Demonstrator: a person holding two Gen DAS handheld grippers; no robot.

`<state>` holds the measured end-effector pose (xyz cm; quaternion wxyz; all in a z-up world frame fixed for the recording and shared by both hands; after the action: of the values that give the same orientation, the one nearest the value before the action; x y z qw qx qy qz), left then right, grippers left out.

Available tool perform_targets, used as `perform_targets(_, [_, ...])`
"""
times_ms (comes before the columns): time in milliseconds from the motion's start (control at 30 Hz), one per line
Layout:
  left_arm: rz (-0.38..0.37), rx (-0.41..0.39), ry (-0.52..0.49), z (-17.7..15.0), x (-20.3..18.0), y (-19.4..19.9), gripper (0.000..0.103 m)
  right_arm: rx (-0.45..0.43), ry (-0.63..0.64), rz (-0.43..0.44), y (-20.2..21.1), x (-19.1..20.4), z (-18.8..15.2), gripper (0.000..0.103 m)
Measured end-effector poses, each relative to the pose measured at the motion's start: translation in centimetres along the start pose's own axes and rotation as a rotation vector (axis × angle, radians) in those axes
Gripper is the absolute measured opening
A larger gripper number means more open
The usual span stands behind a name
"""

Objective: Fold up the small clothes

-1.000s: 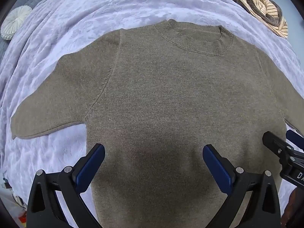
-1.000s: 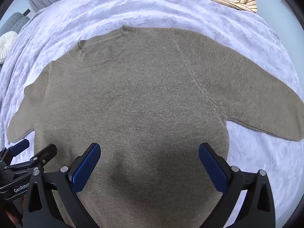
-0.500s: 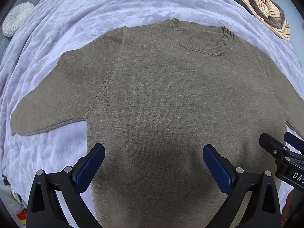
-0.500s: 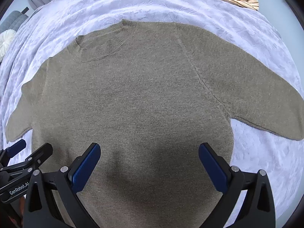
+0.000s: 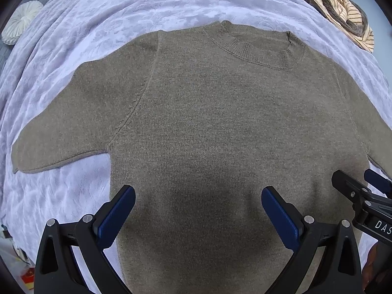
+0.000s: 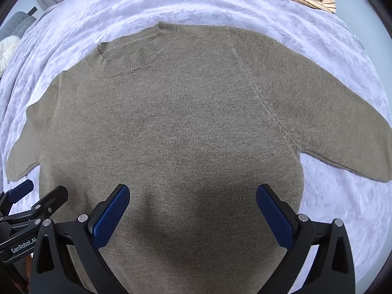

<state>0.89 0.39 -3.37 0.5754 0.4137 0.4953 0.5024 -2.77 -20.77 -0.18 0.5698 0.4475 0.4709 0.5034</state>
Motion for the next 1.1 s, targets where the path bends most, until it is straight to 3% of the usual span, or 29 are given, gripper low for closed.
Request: perform_targets(1100, [-0.006,0.005,0.017,-0.24,0.75,-0.45,0.103,0.006,0.003,0.001,-0.1,0.21,-0.25,0.103])
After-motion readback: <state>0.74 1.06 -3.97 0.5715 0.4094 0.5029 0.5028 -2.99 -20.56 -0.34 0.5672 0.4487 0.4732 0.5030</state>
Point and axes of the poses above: each gripper's, at about its wrist camera, not at the fingertips, and y roughly against the way its jaws point, x to its left, z to its top, the point moved 3 cm from there along -y, roughly the way its jaws point, and after that the axes turned 9 degrees about -z, right-handed, at the moved point
